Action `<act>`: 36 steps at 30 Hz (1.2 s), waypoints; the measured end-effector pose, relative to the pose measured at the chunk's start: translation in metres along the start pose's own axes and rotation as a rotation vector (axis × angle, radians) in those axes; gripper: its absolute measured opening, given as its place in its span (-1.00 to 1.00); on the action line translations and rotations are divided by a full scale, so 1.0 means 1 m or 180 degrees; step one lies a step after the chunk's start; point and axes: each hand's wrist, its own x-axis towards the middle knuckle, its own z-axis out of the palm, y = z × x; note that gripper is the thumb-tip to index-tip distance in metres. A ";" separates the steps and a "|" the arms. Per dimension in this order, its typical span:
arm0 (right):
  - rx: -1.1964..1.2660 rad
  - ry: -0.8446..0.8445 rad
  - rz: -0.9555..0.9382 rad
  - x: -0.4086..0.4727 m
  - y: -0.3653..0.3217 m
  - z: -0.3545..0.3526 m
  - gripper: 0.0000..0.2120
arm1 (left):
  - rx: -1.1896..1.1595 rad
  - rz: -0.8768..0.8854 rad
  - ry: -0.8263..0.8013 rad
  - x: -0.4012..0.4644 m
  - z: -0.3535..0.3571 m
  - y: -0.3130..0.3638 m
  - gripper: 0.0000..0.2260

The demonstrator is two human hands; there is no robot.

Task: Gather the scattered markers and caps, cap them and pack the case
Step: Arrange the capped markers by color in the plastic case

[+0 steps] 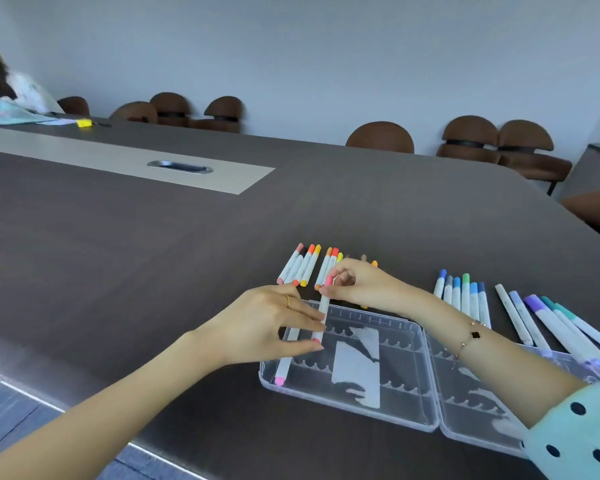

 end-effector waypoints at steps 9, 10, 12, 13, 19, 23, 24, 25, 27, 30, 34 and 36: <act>-0.0064 0.0058 -0.0153 -0.017 -0.019 0.033 -0.63 | -0.0156 -0.0175 0.0023 -0.044 0.000 0.009 -0.74; -0.0127 0.0106 -0.0164 -0.017 -0.020 0.035 -0.63 | -0.0182 -0.0184 0.0052 -0.046 0.000 0.009 -0.74; -0.0332 0.0212 -0.0215 -0.017 -0.020 0.037 -0.63 | -0.0163 -0.0169 0.0069 -0.049 0.000 0.009 -0.74; -0.0415 0.0246 -0.0237 -0.016 -0.019 0.039 -0.62 | -0.0158 -0.0169 0.0071 -0.050 0.001 0.008 -0.73; -0.0561 0.0364 -0.0301 -0.018 -0.022 0.046 -0.61 | -0.0337 -0.0235 -0.0018 -0.049 0.002 0.009 -0.73; -0.0560 0.0332 -0.0255 -0.017 -0.021 0.047 -0.60 | -0.0492 -0.0314 -0.0177 -0.045 0.000 0.006 -0.77; -0.0582 0.0326 -0.0303 -0.017 -0.021 0.047 -0.60 | -0.0472 -0.0295 -0.0218 -0.043 0.000 0.005 -0.79; -0.0593 0.0329 -0.0361 -0.017 -0.021 0.047 -0.61 | -0.0438 -0.0255 -0.0251 -0.042 0.000 0.005 -0.79; -0.0634 0.0362 -0.0426 -0.018 -0.020 0.048 -0.62 | -0.0447 -0.0206 -0.0298 -0.041 0.001 0.004 -0.81; -0.0821 0.0361 -0.0468 -0.019 -0.019 0.046 -0.63 | -0.0805 -0.0459 -0.0290 -0.038 0.000 -0.001 -0.84; -0.0611 0.0472 -0.0427 -0.010 -0.016 0.029 -0.66 | -0.0884 -0.1018 0.0241 -0.030 -0.003 -0.030 -0.82; -0.0521 0.0636 -0.0226 0.002 -0.011 0.013 -0.78 | -0.0738 -0.1321 0.0348 -0.025 -0.006 -0.050 -0.82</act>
